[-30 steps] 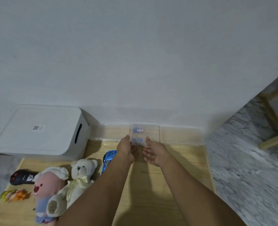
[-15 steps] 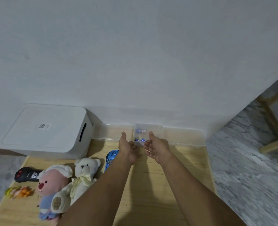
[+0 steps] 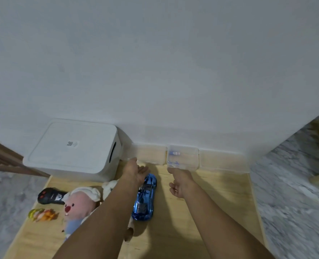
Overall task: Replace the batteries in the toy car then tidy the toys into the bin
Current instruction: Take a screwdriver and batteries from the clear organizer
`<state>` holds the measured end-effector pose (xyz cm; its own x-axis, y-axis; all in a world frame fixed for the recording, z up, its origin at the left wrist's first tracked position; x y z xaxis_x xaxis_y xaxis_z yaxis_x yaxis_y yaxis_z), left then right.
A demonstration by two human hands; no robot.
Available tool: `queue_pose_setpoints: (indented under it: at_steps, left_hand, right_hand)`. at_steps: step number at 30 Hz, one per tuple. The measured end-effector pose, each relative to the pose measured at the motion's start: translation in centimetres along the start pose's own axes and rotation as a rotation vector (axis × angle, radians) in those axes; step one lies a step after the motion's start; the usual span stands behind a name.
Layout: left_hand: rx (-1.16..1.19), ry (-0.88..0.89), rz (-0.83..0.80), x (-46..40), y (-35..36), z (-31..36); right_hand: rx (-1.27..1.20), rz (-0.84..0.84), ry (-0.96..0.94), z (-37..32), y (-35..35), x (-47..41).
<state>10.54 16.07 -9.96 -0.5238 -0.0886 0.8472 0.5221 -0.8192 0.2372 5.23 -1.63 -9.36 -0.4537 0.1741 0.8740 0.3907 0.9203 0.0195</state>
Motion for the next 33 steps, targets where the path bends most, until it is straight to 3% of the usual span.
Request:
queue_pose_setpoints:
  at_steps: [12,18,33]
  left_hand:
    - [-0.089,0.031,0.071,-2.4,-2.7,3.6]
    - [-0.094,0.007,0.047,-3.3,-2.5,3.5]
    - [0.076,0.005,0.046,-2.4,-1.7,3.3]
  right_hand:
    - [-0.182,-0.012,-0.039,-0.3,7.2,-1.5]
    - [-0.185,0.066,-0.025,-0.5,7.2,-2.1]
    - [-0.228,0.084,-0.097,-1.0,7.0,-1.7]
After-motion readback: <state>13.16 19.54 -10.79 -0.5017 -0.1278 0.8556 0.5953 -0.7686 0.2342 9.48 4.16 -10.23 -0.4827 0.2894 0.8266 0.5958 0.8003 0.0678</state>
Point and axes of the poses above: each hand's wrist, its own x-axis away from the middle knuckle, its own y-axis out of the palm, z = x × y, the point moved 10 cm from there along -x, towards the middle knuckle, and after that the axes turned 5 degrees about -x, right-handed, at the moved point
